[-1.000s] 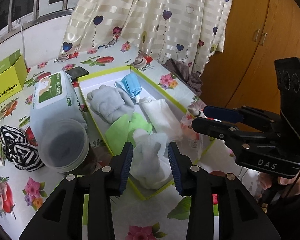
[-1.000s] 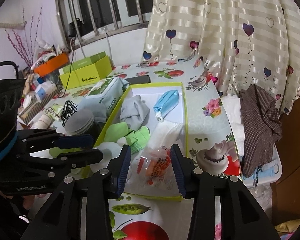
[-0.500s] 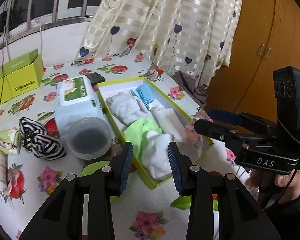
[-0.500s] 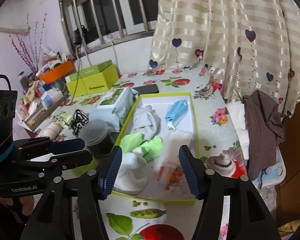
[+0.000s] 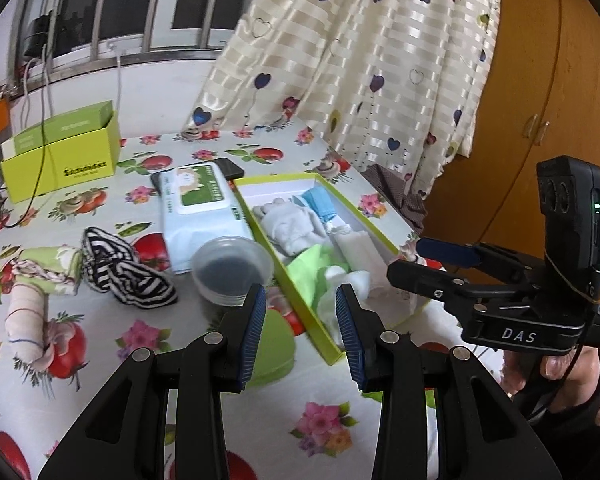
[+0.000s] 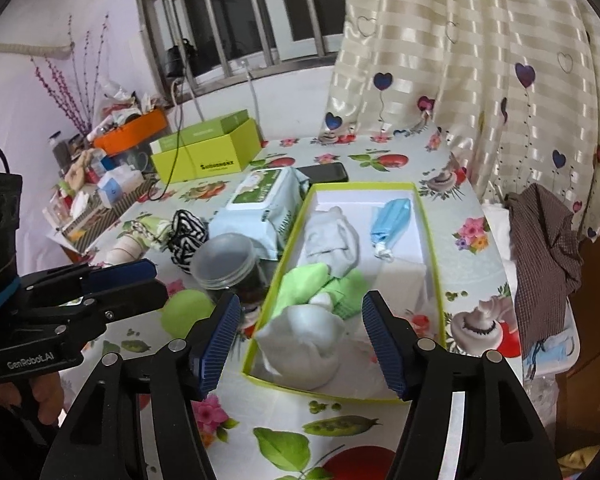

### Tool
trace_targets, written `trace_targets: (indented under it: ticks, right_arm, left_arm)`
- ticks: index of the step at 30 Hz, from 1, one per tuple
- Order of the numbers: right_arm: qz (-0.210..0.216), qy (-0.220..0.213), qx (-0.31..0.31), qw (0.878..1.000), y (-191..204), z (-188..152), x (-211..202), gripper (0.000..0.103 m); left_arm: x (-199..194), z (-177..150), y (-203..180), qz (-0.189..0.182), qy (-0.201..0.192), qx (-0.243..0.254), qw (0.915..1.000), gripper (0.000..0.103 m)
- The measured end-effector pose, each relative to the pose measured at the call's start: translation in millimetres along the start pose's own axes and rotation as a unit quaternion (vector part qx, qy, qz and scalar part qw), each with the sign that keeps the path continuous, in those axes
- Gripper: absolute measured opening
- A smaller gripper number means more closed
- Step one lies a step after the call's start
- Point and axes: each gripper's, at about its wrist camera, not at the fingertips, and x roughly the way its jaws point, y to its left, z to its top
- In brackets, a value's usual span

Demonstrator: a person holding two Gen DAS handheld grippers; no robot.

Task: Organize soft objects
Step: 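Move both grippers back to the remaining items on the table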

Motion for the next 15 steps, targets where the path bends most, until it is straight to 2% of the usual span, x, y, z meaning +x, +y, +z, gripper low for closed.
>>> trace_targets:
  ticks: [15]
  right_arm:
    - [0.025,-0.005,-0.046,0.999,41,17,8,0.064]
  left_arm:
    - [-27,-3,34,0.033,-0.028,-0.027,0.9987,0.038]
